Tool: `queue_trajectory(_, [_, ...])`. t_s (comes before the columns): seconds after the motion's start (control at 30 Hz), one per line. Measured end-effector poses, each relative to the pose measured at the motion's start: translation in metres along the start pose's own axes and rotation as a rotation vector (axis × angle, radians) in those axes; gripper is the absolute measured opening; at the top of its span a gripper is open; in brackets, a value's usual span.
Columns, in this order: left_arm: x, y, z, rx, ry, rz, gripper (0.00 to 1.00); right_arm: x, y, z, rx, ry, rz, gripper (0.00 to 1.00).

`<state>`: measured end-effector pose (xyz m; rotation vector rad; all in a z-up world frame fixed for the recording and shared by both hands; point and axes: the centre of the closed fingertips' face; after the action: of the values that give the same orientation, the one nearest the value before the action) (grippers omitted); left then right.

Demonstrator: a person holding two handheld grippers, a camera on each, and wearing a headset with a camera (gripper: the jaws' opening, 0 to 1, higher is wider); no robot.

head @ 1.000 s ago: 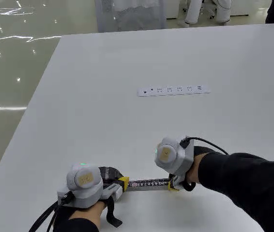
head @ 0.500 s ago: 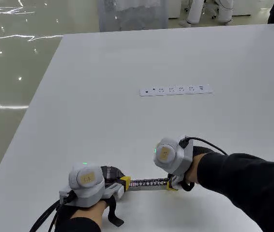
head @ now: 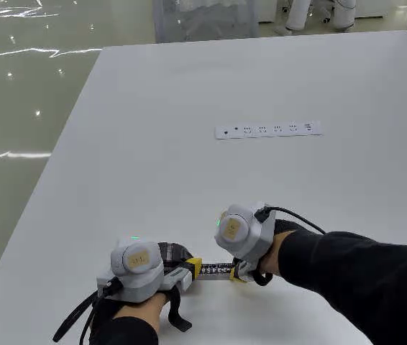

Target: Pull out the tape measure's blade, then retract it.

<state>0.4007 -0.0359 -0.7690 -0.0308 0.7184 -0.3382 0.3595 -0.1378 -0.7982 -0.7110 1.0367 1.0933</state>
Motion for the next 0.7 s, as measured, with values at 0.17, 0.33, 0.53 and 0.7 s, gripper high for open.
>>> queue_trajectory(0.17, [-0.0001,0.0005,-0.0002,-0.003,0.003,-0.003,0.62,-0.0001,-0.0019,0.0024,-0.008,-0.015,0.011,0.08])
queue_trajectory(0.33, [0.0000,0.0010,-0.0002,-0.003,0.001,-0.001,0.62,-0.0004,-0.0018,0.0042,-0.008,-0.019,0.007,0.08])
queue_trajectory(0.53, [-0.0005,0.0009,-0.0001,-0.004,0.002,-0.003,0.62,-0.0003,-0.0018,0.0059,-0.021,-0.026,0.009,0.08])
queue_trajectory(0.7, [-0.0008,0.0011,-0.0002,-0.006,0.002,-0.006,0.62,0.0004,-0.0021,0.0072,-0.020,-0.029,0.008,0.08])
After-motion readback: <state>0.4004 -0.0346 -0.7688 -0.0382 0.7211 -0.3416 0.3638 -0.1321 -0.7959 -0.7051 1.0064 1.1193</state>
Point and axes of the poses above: the centre of the closed fingertips' face, and the gripper's own axes: x roughly forward along the fingers, y roughly to its left, z roughly out of its top, and after that the axes turned 1 degree about z, right-handed
